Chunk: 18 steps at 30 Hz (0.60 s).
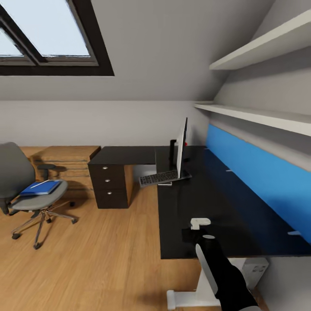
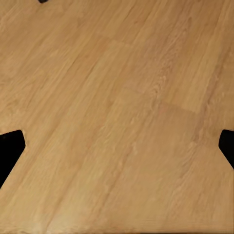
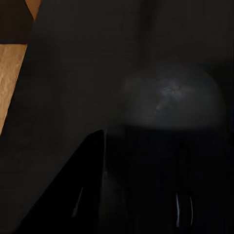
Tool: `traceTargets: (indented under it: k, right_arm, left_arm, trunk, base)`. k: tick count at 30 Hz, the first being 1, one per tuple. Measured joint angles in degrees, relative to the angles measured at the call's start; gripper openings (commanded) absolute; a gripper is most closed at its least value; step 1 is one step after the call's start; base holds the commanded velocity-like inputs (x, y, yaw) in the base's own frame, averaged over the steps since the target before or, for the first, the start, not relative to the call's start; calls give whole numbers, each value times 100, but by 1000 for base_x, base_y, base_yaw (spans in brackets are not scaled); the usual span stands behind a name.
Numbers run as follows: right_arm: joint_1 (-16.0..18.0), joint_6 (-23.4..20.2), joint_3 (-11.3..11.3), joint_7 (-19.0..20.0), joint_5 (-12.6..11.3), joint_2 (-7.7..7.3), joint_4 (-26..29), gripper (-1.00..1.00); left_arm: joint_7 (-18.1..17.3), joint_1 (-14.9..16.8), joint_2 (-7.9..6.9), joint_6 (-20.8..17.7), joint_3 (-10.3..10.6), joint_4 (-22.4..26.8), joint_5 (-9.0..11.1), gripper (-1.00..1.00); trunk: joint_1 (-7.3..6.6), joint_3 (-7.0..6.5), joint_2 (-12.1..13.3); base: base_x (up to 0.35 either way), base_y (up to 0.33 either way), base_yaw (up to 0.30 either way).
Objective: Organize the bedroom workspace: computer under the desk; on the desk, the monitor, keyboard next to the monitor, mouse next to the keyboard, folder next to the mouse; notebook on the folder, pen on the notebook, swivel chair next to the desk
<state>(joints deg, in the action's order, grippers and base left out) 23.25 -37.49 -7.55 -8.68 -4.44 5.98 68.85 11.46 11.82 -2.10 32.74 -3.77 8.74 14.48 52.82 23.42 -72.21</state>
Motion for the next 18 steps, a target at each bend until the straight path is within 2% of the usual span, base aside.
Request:
traceTargets:
  k: [8,18]
  right_arm:
    - [0,0,-3,-5,0,0,-59,-100]
    - [0,0,-9,-6,0,0,-63,-100]
  left_arm:
    - [0,0,-15,0,4,0,-3,100]
    - [-6,0,-9,0,8,0,-9,100]
  trunk:
    - [-2,10,0]
    - [-3,40,0]
  base:
    - [-140,294,274]
    - [48,328,273]
